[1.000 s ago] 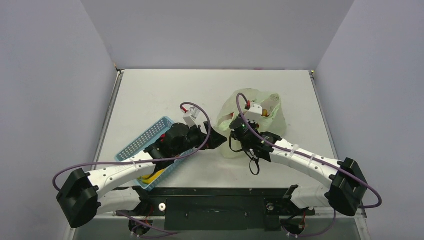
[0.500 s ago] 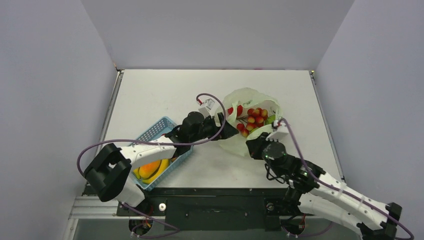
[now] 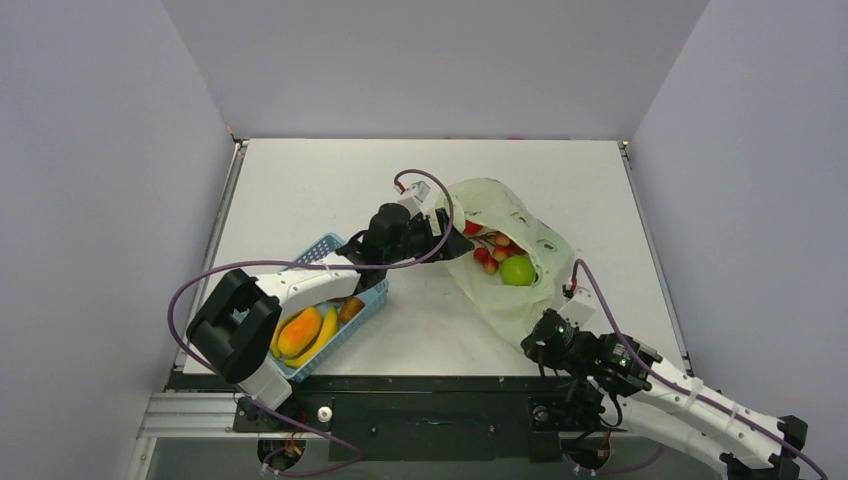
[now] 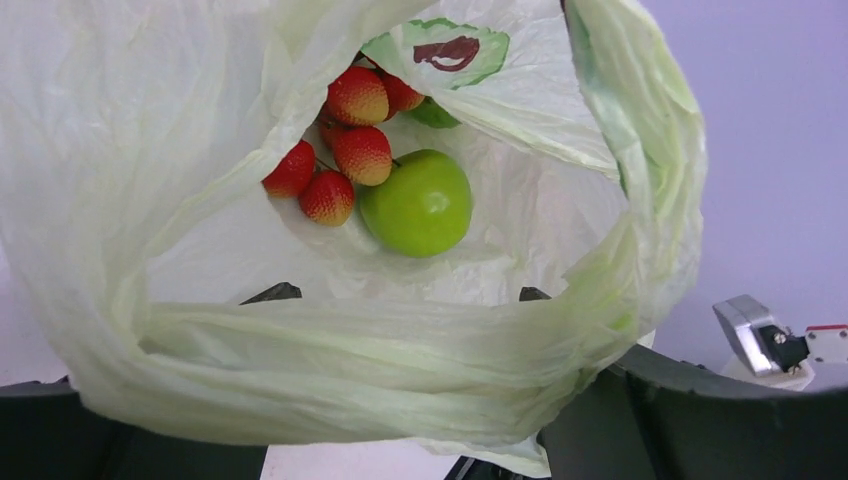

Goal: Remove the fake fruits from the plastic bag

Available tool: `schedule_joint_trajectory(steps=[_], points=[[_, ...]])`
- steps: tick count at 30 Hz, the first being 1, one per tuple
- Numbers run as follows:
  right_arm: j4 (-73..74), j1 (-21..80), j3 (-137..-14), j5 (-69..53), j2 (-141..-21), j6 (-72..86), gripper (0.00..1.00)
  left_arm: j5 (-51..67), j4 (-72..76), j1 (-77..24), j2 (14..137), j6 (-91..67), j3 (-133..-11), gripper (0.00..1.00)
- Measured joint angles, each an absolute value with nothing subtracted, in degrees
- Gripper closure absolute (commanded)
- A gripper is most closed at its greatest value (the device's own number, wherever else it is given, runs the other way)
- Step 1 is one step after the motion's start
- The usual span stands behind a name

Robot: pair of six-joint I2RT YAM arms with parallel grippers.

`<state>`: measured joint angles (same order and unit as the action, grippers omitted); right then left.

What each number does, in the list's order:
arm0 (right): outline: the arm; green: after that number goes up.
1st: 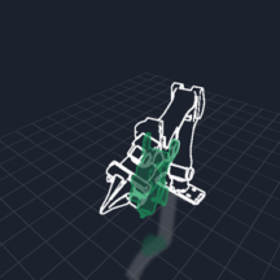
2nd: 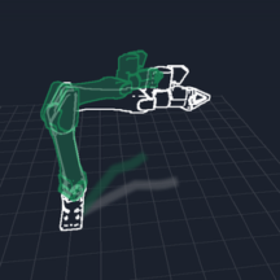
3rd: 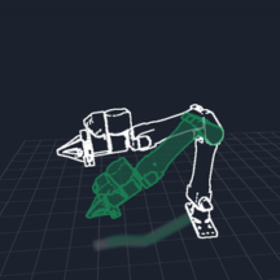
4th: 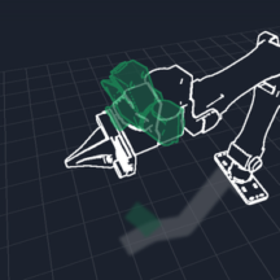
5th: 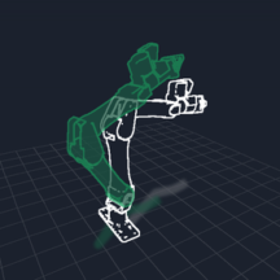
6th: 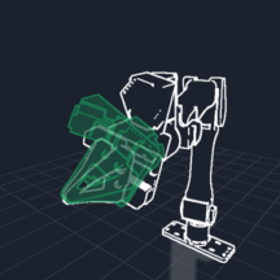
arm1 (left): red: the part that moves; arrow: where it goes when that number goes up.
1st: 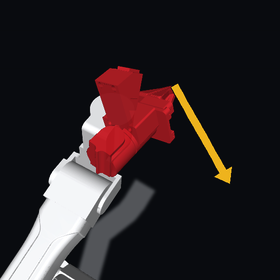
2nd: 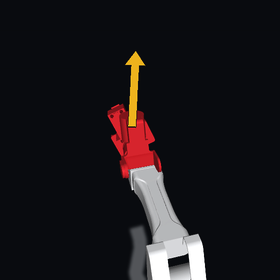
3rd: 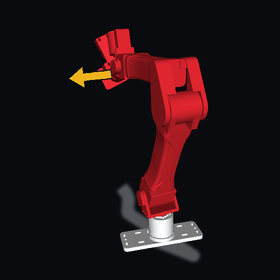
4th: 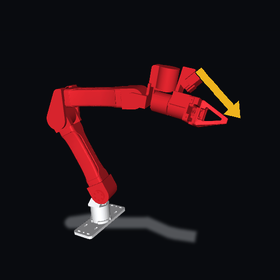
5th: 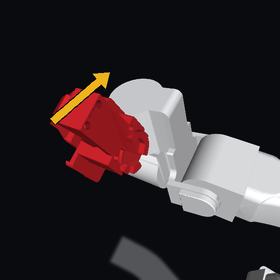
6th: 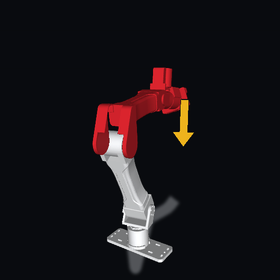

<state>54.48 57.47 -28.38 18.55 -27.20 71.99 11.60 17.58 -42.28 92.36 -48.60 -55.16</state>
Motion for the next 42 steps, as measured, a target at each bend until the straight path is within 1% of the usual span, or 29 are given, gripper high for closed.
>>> schedule_joint_trajectory(steps=[1,3,4,5,7,8,10,11,13,17,20,23,27,29,30,31,32,33,34,35,36,38,42], points=[[56.8,57.5,-29.8,18.6,-29.0,72.8,0.82,11.7,17.0,-42.3,92.2,-48.2,-55.2,0.22],[61.0,57.5,-33.6,19.3,-32.6,74.0,0.58,12.2,16.1,-42.4,91.8,-47.6,-55.1,0.22],[62.9,57.5,-35.8,20.2,-34.1,74.4,0.54,12.3,15.8,-42.4,91.5,-47.4,-55.1,0.23],[64.1,57.5,-37.6,21.1,-35.0,74.8,0.48,12.5,15.7,-42.4,91.2,-47.3,-55.1,0.23],[66.9,57.5,-41.5,23.6,-36.5,74.5,0.41,13.0,15.7,-42.4,90.5,-47.3,-55.0,0.23],[68.0,57.5,-43.1,24.7,-36.9,74.4,0.39,13.2,15.7,-42.5,90.3,-47.4,-55.0,0.23],[69.7,57.5,-45.9,26.5,-37.3,73.4,0.32,14.0,16.3,-42.7,89.8,-47.9,-54.7,0.23],[70.6,57.5,-47.7,27.2,-37.6,72.3,0.24,14.3,16.6,-42.9,89.6,-48.1,-54.5,0.23],[71.2,57.5,-52.2,28.2,-38.5,68.7,0.20,15.0,17.3,-43.5,89.3,-49.0,-54.0,0.23],[71.1,56.7,-63.0,28.7,-42.1,60.5,0.19,15.7,18.2,-45.5,89.1,-50.3,-53.2,0.23],[71.2,53.2,-71.9,28.6,-47.5,55.1,0.18,15.7,18.2,-47.3,88.7,-50.6,-53.1,0.22],[71.2,47.8,-75.0,28.7,-52.7,51.2,0.16,15.7,17.9,-48.3,87.5,-50.2,-53.1,0.22],[71.6,41.5,-75.1,29.0,-59.4,47.9,0.15,15.4,16.0,-48.4,85.0,-48.6,-53.1,0.22],[70.0,39.2,-73.4,29.1,-62.6,46.6,0.19,15.2,15.1,-48.7,84.0,-47.8,-53.1,0.22],[69.2,38.6,-72.1,29.3,-63.3,46.1,0.27,15.1,14.7,-49.1,83.6,-47.4,-53.1,0.22],[68.5,38.1,-70.1,29.3,-63.9,45.6,0.32,14.9,14.4,-49.6,83.3,-47.1,-53.1,0.22],[67.8,37.8,-68.0,29.5,-64.1,45.2,0.46,14.7,14.2,-50.3,83.1,-46.7,-53.1,0.22],[67.1,37.6,-65.5,29.6,-64.0,44.8,0.54,14.5,14.0,-51.1,83.0,-46.5,-53.1,0.22],[66.5,37.6,-63.1,29.5,-63.8,44.4,0.69,14.0,13.9,-52.1,83.0,-46.1,-53.1,0.22],[66.1,37.6,-61.2,29.2,-63.7,44.3,0.78,13.6,13.8,-53.0,83.0,-45.9,-53.1,0.23],[65.4,37.6,-58.8,28.8,-63.2,44.4,0.92,13.3,13.9,-54.0,83.0,-45.8,-53.1,0.23],[64.2,37.6,-54.3,27.7,-61.4,45.1,1.00,13.0,14.3,-55.7,83.6,-45.7,-53.5,0.24],[63.0,37.5,-47.8,26.0,-56.0,47.5,1.00,12.2,16.9,-58.0,87.9,-45.6,-55.7,0.27]])
